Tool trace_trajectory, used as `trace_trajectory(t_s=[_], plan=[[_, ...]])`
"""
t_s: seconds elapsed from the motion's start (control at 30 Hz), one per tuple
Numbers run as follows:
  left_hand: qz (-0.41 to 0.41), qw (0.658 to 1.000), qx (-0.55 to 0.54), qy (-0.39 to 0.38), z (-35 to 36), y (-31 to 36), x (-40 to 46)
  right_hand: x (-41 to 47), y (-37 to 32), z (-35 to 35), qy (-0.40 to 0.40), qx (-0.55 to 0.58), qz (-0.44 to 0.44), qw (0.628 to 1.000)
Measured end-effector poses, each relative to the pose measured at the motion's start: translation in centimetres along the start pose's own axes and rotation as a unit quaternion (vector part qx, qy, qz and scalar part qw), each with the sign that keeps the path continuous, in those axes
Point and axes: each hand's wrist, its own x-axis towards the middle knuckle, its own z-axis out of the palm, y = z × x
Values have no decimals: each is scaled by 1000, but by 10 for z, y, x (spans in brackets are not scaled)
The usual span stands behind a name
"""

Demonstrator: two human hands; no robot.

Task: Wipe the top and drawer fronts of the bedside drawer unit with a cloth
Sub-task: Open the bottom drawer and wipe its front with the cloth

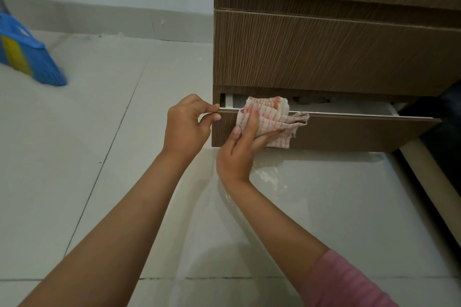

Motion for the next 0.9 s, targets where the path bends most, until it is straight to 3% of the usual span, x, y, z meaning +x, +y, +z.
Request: trace_trajectory(t_s=[0.17,0.4,0.63,0.9], plan=[[2,1000,-5,3,0,1,0,-12,23,-3,-46,-30,16,998],[2,1000,-10,5,0,-2,-1,-5,35,-16,-16,-39,103,994],[3,1000,-28,2,-1,-5,2,-5,9,4,-7,-9,55,998],[12,1000,-16,-7,-2,-6,4,-40,11,32,-106,-21,14,994]])
